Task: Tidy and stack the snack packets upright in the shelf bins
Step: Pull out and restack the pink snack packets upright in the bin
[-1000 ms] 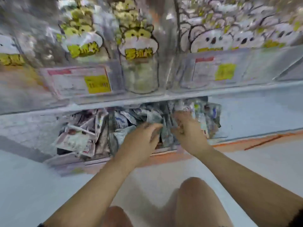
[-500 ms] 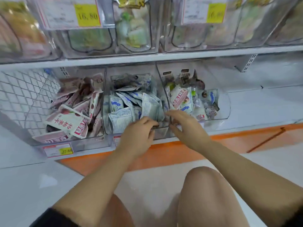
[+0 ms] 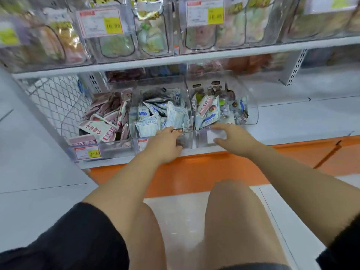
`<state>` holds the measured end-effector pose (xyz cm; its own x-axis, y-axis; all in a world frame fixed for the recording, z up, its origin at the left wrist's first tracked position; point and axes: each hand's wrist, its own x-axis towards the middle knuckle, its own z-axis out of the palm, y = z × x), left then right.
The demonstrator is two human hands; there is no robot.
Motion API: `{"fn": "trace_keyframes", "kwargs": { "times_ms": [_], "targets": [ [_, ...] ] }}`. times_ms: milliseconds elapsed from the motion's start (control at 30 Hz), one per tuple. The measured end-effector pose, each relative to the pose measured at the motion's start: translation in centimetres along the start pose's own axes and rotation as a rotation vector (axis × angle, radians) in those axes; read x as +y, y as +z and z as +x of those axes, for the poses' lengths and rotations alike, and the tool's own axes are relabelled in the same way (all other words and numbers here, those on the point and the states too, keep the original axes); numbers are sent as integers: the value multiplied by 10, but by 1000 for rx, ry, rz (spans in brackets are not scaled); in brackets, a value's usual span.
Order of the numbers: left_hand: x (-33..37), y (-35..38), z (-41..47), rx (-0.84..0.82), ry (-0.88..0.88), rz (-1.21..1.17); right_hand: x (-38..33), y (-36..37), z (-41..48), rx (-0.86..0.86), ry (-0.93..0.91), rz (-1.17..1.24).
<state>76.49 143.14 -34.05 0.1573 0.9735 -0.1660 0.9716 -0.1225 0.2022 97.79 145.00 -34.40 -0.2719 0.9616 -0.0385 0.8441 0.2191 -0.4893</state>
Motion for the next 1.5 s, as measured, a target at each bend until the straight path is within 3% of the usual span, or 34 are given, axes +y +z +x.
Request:
{"fn": "trace_keyframes", "kwargs": {
  "times_ms": [267,400,533,833,900,967,1100,1233,1367,1500],
  "targets": [
    [-9,9,1,116,4,-10,2,4,27,281,155,131],
    [-16,11,16,281,-4,-56,13,-3,55,390,285,-13],
    [-17,19,30,396,-22,-152,35,-15,68,192,400,-160],
    [-14,30,45,496,-68,-307,43,-23,86,-64,412,-65],
    [-14,31,44,499,-60,-300,45,-21,88,-27,425,7],
    [-15,32,42,494,-44,-290,48,-19,87,123,430,113],
    [-18,31,37,473,-8,-345,45,-25,63,512,342,231],
    [4,17,31,500,91,-485,24,-36,27,747,156,378],
    [40,-5,23,375,172,-872,-11,-28,5,646,-62,580],
    [42,-5,23,294,90,-1302,-36,-14,3,510,-164,585]
  ]
}}
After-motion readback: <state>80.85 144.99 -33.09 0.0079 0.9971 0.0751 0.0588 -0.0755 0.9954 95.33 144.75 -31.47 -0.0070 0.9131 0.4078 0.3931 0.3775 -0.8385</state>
